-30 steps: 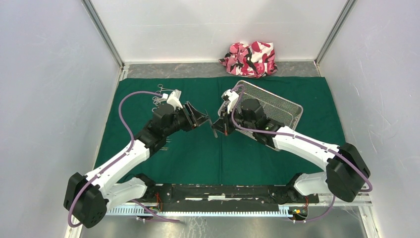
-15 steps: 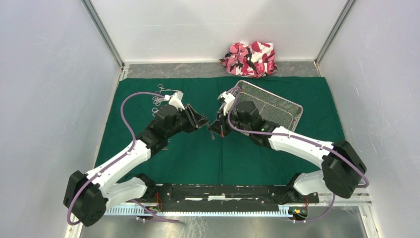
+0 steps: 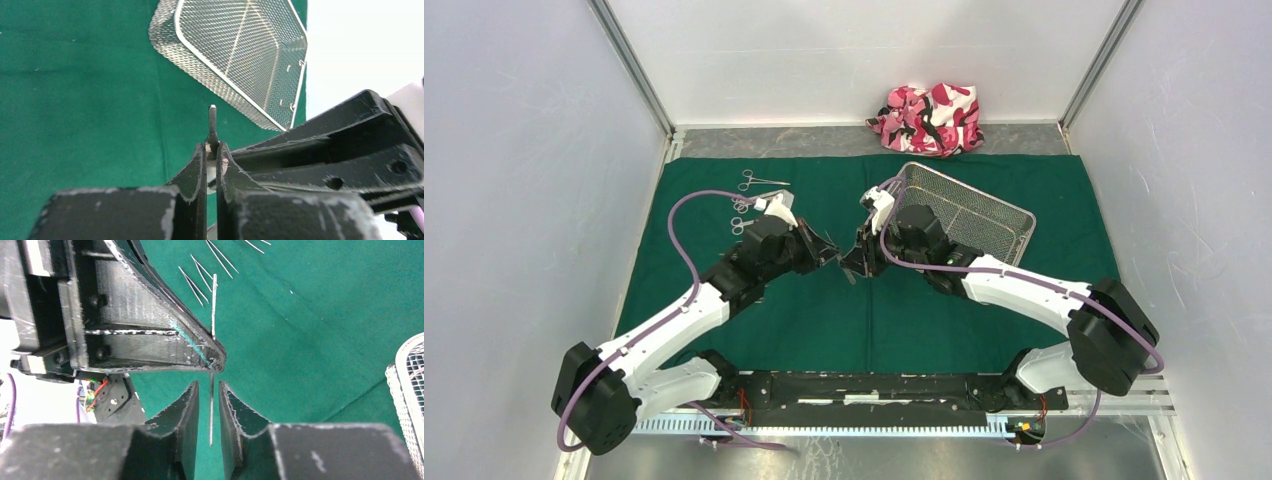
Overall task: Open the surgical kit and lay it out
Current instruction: Place the medical item in the surgical kit, then reset both arms
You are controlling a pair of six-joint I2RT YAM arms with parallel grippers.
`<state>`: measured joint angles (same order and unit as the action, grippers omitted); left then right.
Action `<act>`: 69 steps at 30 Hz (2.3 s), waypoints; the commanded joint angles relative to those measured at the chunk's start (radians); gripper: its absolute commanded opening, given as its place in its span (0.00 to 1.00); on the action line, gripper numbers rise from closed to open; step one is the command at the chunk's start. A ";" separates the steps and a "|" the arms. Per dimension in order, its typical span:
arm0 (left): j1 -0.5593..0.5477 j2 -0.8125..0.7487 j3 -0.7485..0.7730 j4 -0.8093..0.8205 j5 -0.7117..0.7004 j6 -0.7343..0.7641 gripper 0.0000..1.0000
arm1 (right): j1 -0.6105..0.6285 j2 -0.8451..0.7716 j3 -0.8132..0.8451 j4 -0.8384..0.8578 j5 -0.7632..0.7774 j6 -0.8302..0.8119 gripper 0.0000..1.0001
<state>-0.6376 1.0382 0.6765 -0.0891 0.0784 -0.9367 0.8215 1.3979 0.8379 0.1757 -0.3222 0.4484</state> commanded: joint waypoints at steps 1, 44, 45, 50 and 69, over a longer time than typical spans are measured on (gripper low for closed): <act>0.001 -0.022 0.012 -0.063 -0.103 -0.082 0.02 | 0.005 -0.017 0.014 0.022 0.004 -0.015 0.39; 0.884 -0.281 -0.095 -0.866 -0.244 -0.263 0.94 | -0.252 -0.572 -0.026 -0.466 0.327 -0.268 0.75; 0.884 -0.291 -0.073 -0.852 -0.241 -0.239 0.98 | -0.252 -0.580 -0.008 -0.488 0.375 -0.278 0.75; 0.828 -0.286 0.043 -0.594 -0.112 0.004 1.00 | -0.252 -0.648 0.073 -0.569 0.579 -0.318 0.87; 0.337 -0.450 0.317 -0.046 0.223 0.711 1.00 | -0.252 -0.937 0.162 -0.579 0.859 -0.404 0.98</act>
<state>-0.2955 0.6739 0.9657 -0.2878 0.2924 -0.3790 0.5713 0.4416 0.9428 -0.3725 0.4492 0.0578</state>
